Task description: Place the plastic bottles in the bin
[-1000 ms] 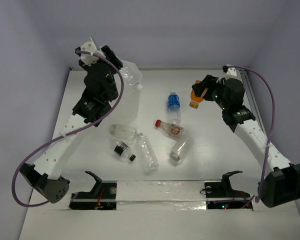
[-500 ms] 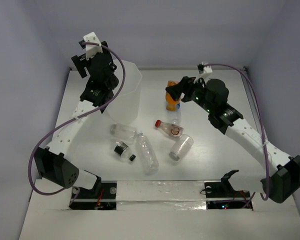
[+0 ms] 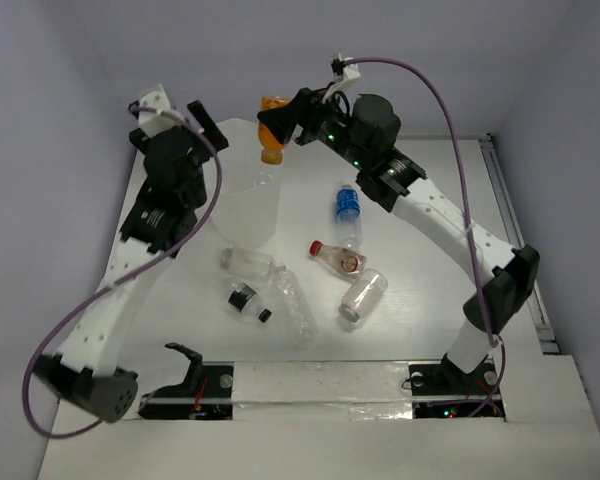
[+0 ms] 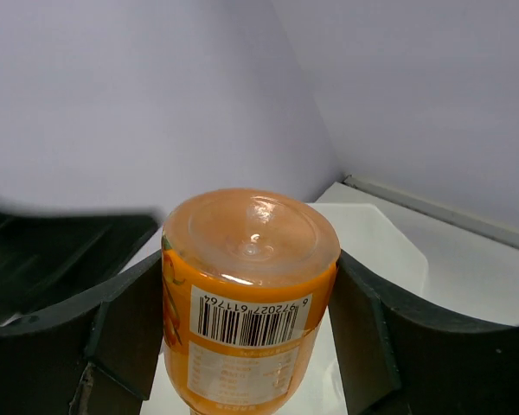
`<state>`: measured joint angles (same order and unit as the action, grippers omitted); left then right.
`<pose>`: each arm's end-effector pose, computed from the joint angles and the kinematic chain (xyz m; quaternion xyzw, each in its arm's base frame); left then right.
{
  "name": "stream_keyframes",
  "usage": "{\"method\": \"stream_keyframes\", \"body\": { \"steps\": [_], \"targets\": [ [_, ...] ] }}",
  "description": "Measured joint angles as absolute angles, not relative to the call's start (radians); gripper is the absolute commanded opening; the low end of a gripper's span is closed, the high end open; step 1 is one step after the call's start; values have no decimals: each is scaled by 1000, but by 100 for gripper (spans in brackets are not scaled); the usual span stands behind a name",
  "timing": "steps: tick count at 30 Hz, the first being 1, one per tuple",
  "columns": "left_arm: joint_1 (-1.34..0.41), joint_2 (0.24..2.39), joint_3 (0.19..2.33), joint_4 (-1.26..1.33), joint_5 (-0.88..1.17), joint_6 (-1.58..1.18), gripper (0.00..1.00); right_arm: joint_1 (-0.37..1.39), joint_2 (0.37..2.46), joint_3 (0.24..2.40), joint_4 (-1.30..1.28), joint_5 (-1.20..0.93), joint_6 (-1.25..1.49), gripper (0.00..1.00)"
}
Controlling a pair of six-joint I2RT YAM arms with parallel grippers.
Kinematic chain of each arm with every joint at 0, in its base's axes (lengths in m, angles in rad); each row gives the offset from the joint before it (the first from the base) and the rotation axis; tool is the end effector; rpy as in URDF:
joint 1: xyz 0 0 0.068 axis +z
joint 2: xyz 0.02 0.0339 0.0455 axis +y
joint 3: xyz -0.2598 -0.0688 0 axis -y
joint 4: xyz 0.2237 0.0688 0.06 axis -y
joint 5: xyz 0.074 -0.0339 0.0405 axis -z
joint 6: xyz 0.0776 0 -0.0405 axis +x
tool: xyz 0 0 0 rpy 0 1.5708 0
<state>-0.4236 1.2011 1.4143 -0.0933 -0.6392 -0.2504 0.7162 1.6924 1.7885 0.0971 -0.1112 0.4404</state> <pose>0.2628 -0.0677 0.4780 -0.1797 0.6478 -0.0381 0.7393 0.3087 0.2801 0.4816 -0.1297 0.6227 0.4509 0.6262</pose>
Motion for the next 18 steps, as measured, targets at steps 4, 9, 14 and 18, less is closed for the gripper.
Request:
{"method": "stream_keyframes", "body": {
  "steps": [4,9,14,18],
  "targets": [
    [-424,921,1217,-169,-478,-395,64,730,1855,1953,90,-111,430,61],
    [-421,661,975,-291,-316,-579,63,745,2021,2083,43,-109,421,69],
    [-418,601,811,-439,-136,-686,67,761,2073,2102,-4,-95,406,99],
    [-418,583,725,-527,-3,-748,78,768,2072,2118,-18,-93,387,100]
  ]
}}
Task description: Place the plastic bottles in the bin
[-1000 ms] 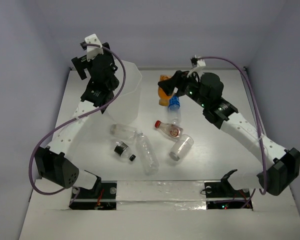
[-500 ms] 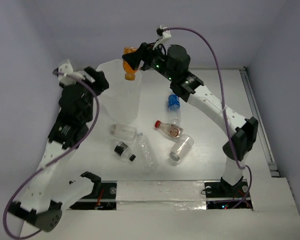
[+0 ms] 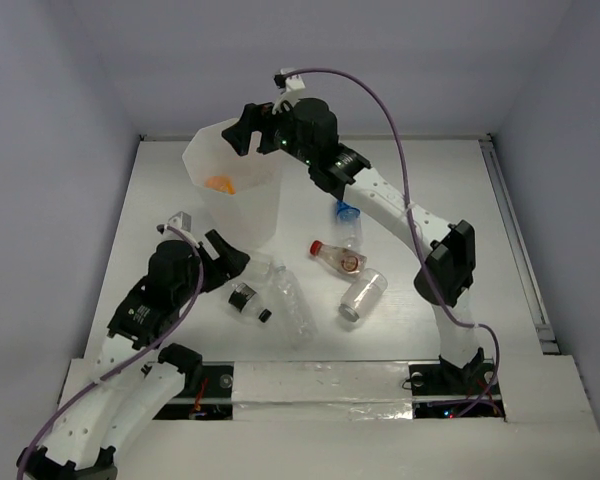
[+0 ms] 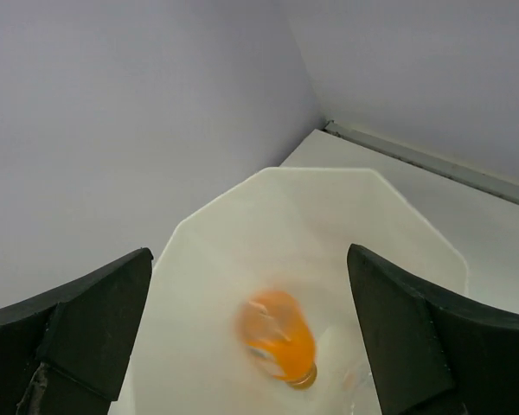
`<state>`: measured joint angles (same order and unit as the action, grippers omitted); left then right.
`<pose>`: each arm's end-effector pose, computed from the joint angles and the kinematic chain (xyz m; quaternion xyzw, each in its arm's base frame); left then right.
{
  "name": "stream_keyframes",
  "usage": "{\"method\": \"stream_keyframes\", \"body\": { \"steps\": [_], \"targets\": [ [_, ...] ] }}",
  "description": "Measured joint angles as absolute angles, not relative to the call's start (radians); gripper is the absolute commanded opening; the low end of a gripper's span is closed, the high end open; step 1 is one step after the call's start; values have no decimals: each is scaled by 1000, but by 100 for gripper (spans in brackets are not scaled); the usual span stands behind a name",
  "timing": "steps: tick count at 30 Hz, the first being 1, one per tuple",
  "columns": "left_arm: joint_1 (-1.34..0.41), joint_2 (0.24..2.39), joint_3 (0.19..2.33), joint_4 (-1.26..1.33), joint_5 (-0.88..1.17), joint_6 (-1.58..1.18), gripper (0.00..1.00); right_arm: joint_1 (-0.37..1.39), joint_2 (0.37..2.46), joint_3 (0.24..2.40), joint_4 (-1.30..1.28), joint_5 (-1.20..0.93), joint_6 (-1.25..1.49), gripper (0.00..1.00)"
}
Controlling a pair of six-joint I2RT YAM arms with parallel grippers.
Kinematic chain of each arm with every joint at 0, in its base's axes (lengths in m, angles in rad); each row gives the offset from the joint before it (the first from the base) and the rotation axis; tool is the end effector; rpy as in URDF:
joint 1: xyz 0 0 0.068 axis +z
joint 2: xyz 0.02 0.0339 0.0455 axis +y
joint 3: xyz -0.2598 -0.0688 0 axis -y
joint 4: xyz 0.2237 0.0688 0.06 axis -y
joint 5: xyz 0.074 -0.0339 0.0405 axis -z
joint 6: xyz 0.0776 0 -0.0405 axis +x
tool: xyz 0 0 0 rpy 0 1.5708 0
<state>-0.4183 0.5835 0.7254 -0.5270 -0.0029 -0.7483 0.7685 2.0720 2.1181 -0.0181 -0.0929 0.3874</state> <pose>0.1432 -0.0634 0.2907 -0.1370 0.8180 -0.3067 0.4670 0.3665 0.3643 0.4158 -0.1646 0.6775 0.4184 0.5822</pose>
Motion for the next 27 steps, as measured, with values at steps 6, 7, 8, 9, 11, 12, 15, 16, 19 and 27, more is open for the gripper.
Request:
{"method": "stream_keyframes", "body": {
  "steps": [6,7,8,9,11,12,15,16,19,27],
  "targets": [
    [-418,588,696,-612,50,-788,91,773,1951,2032,-22,-86,354,100],
    [-418,596,696,-624,52,-792,92,773,1902,1982,-15,-83,347,100],
    [-418,603,694,-631,52,-796,92,773,1842,1925,-14,-79,339,99],
    [-418,611,688,-633,51,-800,92,773,1784,1870,-15,-77,332,99],
    [-418,636,664,-642,49,-807,92,773,1670,1759,9,-75,326,97],
    [-418,652,645,-645,48,-812,93,773,1617,1703,15,-75,326,95],
    [-420,702,603,-664,38,-824,93,773,1476,1557,33,-76,334,64],
    [-420,727,598,-665,35,-825,94,773,1442,1516,40,-85,347,32],
    [-420,794,597,-662,29,-828,94,773,1364,1375,65,-110,371,15],
    [-420,928,597,-624,-14,-830,93,830,1219,1016,91,-135,455,79]
  ]
}}
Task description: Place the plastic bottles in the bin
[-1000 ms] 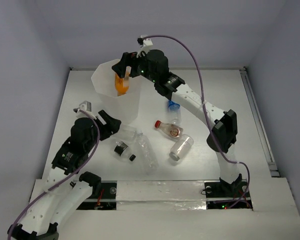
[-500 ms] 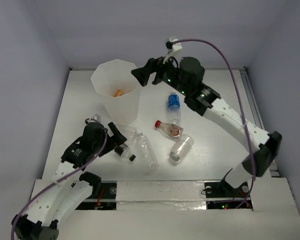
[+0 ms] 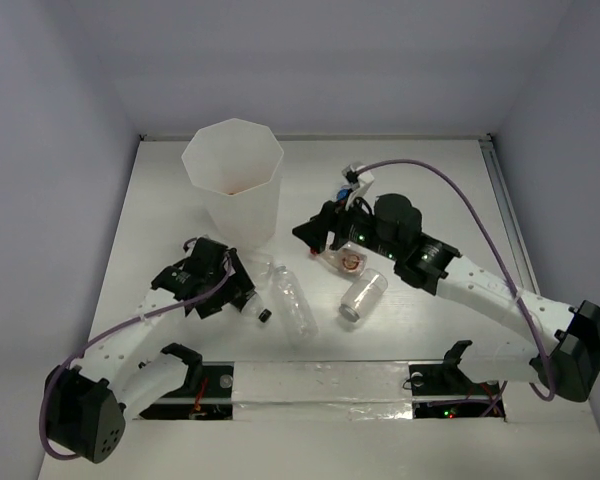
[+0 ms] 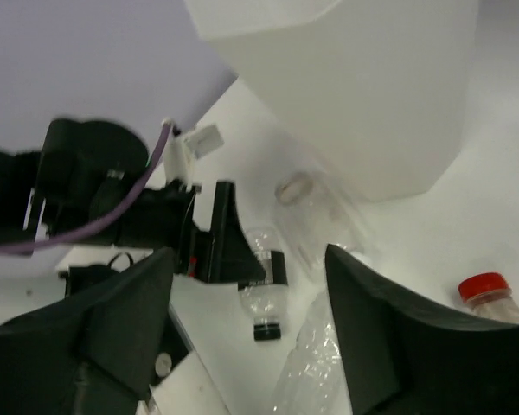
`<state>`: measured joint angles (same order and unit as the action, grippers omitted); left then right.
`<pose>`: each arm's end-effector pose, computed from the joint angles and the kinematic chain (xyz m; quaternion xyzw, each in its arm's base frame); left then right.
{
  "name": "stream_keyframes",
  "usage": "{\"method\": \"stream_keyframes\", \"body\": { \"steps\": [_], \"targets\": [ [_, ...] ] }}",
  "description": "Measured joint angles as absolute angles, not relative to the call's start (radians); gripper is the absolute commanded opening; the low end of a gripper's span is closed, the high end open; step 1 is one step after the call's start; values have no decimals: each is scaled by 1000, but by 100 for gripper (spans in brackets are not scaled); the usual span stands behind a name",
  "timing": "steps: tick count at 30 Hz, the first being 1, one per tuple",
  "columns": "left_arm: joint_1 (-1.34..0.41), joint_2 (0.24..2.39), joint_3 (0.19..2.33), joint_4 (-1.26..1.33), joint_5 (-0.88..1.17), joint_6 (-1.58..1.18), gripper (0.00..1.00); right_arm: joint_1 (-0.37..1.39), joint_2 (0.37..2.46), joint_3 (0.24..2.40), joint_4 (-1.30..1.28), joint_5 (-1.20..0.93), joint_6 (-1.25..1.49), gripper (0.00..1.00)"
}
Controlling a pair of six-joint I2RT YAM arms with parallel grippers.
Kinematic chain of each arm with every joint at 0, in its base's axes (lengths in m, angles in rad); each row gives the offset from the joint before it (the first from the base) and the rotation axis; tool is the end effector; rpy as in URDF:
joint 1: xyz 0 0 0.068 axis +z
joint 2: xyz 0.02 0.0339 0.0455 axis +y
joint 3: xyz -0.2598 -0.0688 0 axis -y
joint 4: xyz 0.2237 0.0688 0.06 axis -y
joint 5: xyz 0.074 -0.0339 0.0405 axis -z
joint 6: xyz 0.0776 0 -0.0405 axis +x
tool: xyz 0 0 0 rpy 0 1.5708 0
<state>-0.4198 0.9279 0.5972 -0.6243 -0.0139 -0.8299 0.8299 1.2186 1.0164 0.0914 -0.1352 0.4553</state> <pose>0.1674 -0.0735 0.1818 -0.1961 0.9326 -0.1719 0.2497 0.2026 0.2369 0.3545 -0.1827 0.7221 0.4390 0.5025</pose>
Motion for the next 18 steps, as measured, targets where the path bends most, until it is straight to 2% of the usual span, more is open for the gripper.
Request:
{"method": "stream_keyframes", "body": {
  "steps": [1,3,12,18],
  "targets": [
    [-420,939,597,-617,-16,-832,92,850,1211,996,99,-134,457,86],
    [-420,949,597,-603,-19,-837,91,884,1203,963,121,-128,463,90],
    [-430,1051,578,-496,-32,-851,87,950,1330,867,180,-65,498,96],
    [-431,1097,551,-437,-35,-851,78,966,1435,852,182,-38,519,98]
  ]
}}
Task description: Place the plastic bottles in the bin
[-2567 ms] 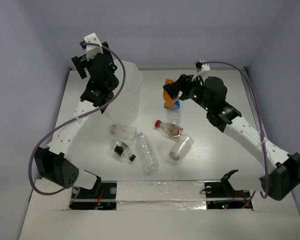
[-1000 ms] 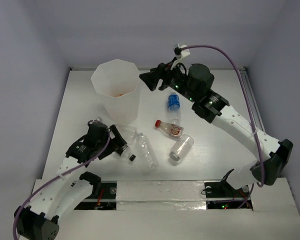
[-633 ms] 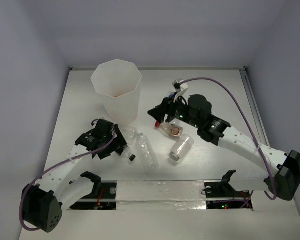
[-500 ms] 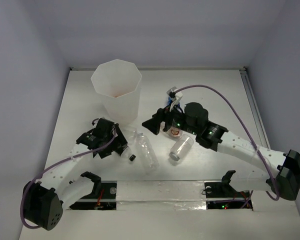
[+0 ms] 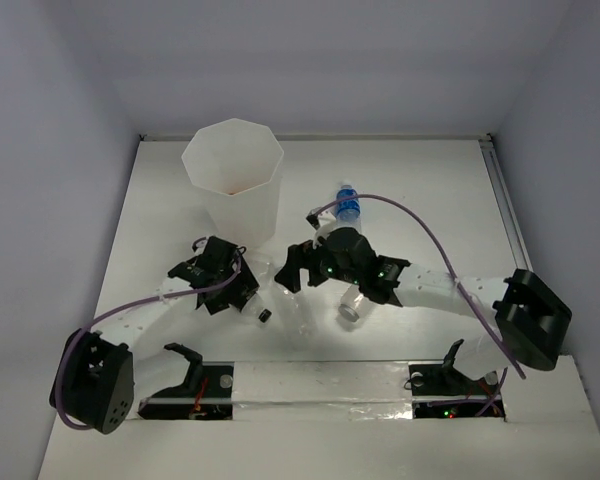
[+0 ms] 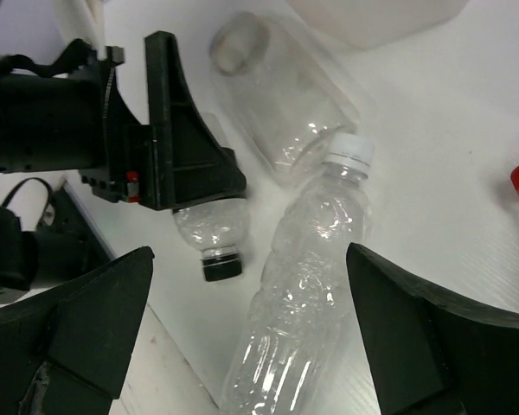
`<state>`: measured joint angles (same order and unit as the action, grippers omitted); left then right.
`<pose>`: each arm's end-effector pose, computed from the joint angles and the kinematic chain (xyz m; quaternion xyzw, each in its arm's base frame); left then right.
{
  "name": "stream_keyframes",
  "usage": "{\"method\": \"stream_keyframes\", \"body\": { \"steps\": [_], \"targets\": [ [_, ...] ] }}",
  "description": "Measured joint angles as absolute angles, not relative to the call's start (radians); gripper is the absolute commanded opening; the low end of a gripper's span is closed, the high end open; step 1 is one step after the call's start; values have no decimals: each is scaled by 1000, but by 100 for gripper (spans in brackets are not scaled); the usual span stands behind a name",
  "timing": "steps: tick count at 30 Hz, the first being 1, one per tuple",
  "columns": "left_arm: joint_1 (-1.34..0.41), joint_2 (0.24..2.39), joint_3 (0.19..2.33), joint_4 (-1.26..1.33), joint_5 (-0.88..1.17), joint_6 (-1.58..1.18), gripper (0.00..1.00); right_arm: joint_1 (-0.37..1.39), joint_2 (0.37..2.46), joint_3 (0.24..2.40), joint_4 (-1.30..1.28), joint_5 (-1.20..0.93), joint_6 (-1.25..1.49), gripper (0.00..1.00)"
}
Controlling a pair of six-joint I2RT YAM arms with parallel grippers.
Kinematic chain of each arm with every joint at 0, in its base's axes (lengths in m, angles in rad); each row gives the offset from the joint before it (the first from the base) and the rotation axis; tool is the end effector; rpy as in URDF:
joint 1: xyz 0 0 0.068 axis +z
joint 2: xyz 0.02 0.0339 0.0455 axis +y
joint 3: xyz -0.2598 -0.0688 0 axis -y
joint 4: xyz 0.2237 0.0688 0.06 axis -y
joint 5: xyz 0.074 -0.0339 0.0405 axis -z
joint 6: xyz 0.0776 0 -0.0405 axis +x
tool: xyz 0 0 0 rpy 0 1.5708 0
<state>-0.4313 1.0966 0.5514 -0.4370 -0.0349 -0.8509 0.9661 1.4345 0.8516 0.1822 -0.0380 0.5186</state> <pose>0.1900 -0.0845 0.1539 -0.2042 0.9348 -0.1601 0.2424 0.1932 0.2847 0.2387 -0.1952 0.8104 0.3849 0.3962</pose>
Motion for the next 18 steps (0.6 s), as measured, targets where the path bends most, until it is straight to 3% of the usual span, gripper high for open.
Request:
{"method": "stream_keyframes", "body": {
  "steps": [4,8,18],
  "targets": [
    [-431,1117,538,-420,-42,-853,60,970,1501,852,186,-28,530,97],
    [-431,1115,536,-406,-46,-855,48,970,1561,852,187,-6,542,95],
    [-542,991,548,-464,-60,-864,42,970,1697,859,183,26,559,92]
  ]
}}
